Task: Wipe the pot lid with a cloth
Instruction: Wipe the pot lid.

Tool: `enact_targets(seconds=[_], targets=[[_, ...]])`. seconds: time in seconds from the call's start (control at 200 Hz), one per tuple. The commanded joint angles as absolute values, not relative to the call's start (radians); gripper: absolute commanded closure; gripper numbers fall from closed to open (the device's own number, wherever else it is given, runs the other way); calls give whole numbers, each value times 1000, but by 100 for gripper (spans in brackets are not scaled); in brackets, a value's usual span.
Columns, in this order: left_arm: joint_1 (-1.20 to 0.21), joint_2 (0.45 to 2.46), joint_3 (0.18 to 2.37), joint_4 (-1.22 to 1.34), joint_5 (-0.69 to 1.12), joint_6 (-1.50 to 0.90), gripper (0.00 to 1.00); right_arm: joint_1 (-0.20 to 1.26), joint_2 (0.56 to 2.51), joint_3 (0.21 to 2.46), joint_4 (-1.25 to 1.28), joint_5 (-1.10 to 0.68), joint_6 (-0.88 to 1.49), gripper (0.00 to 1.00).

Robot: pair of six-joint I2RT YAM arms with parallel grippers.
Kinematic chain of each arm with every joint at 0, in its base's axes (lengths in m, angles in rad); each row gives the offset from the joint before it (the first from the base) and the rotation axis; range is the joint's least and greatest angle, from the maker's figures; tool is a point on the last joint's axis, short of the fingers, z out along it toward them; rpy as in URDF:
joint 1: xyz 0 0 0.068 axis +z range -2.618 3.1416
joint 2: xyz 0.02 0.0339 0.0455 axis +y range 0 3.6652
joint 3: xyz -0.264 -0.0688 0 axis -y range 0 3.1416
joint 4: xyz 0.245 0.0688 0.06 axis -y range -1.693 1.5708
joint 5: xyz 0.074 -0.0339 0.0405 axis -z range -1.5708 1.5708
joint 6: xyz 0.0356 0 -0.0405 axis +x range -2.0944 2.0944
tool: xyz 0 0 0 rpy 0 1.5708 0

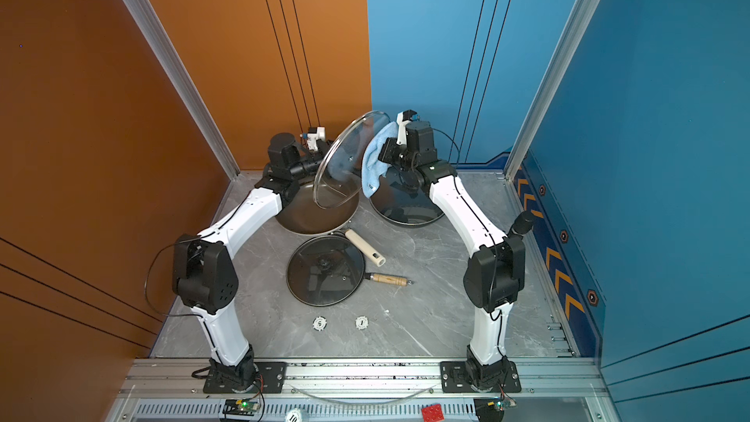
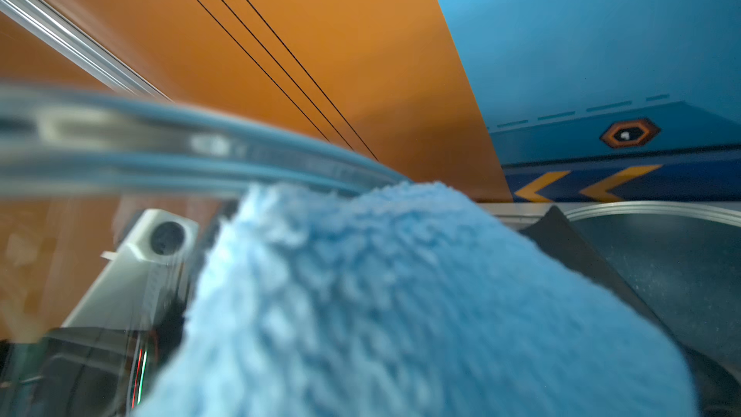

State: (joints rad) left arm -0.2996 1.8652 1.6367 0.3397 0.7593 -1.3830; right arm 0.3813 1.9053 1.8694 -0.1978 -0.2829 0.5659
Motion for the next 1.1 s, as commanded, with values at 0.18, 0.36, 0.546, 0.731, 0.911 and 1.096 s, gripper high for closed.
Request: enact_targets(seconds=[0.18,0.36,0.546,0.731,0.911,1.096], targets=[[-299,1784,1727,495,794,-1393,98,492,1915,1806,-160,-337,601,100],[-280,1803,1745,496,743,-1411,99,608,1869,1802,-178,-347,548,100],[-265,1827,1759,495,707,-1430,99,688,1828,1864,-182,-384,494,100],[-265,1846,1763,495,714,-1437,99,690,1792,1981,-158,-428,482,100],[-274,1834,1747,495,730,-1419,99,652,1778,2083,-110,-409,483,100],[-281,1813,1757,496,761,-1392,99,589,1821,2158,-124,-366,457,100]])
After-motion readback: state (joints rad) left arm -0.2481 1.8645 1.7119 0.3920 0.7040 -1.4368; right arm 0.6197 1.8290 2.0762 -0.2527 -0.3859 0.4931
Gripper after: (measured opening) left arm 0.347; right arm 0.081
